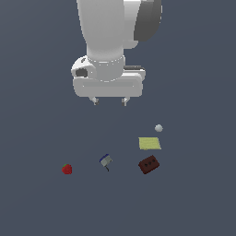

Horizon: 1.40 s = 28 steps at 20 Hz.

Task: Pick up a designated object from a clutter of objects.

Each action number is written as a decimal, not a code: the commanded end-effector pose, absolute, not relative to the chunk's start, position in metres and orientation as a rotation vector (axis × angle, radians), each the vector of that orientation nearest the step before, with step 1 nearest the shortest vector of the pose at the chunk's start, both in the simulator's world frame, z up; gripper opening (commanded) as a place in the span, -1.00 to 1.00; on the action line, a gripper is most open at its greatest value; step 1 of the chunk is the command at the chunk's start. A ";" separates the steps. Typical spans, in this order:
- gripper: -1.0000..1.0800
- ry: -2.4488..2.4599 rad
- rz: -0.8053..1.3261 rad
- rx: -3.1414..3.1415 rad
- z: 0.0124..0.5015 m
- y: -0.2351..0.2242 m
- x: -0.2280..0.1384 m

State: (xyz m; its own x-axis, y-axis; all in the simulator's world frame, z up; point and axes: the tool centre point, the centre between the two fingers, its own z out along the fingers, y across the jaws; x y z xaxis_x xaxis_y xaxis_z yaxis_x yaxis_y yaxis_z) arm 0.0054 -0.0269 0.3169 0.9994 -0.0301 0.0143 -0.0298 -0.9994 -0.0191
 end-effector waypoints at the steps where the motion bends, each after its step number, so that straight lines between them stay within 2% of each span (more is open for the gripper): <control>1: 0.92 0.047 -0.023 -3.122 0.317 -0.027 0.005; 11: 0.92 0.036 -0.037 -3.109 0.318 -0.003 0.010; 20: 0.92 0.026 -0.037 -3.111 0.316 -0.004 0.011; 28: 0.92 -0.080 -0.034 -3.119 0.294 -0.008 0.027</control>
